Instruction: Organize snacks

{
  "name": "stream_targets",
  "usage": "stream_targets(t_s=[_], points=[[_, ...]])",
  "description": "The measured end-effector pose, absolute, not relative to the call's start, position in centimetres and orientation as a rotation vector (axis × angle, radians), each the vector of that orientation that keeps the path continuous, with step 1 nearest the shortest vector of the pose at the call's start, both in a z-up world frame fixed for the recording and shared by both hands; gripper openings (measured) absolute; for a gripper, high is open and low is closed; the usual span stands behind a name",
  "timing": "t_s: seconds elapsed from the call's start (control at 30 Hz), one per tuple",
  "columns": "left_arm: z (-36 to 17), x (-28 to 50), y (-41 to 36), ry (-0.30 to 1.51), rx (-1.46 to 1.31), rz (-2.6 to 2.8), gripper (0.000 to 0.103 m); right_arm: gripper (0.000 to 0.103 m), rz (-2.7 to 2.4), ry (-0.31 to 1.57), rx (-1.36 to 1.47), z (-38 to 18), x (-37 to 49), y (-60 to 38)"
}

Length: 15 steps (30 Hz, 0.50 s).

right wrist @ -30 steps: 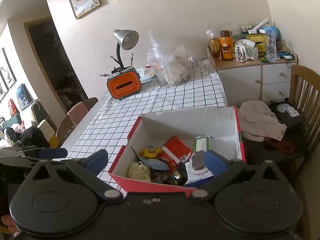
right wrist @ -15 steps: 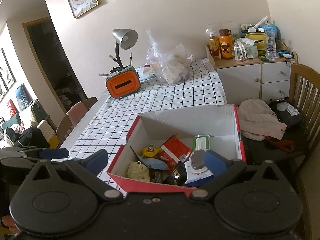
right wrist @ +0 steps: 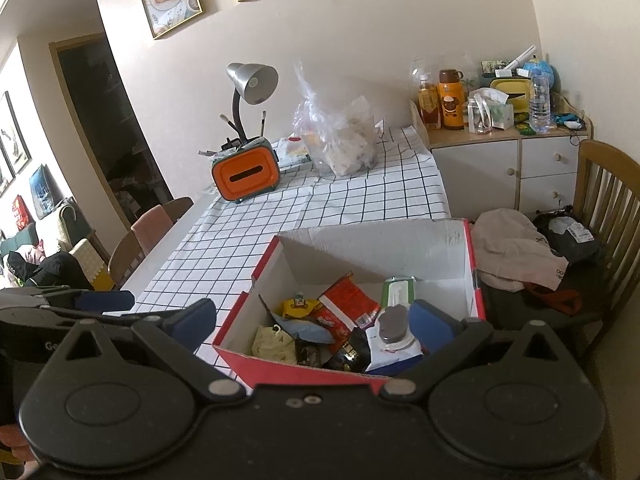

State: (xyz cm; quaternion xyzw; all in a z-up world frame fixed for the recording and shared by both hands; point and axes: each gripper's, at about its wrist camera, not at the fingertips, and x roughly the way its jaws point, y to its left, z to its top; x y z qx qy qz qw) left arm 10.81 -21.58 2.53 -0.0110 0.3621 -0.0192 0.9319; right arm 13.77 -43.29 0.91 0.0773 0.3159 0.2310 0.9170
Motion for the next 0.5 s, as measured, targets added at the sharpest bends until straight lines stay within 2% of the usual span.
stream_targets(t_s=[0.5], points=[[2.26,10.23,-21.78,0.751,-0.017,-0.057,0.090,0.103,0.464,0.662,0.168,0.66,12.96,-43.29]])
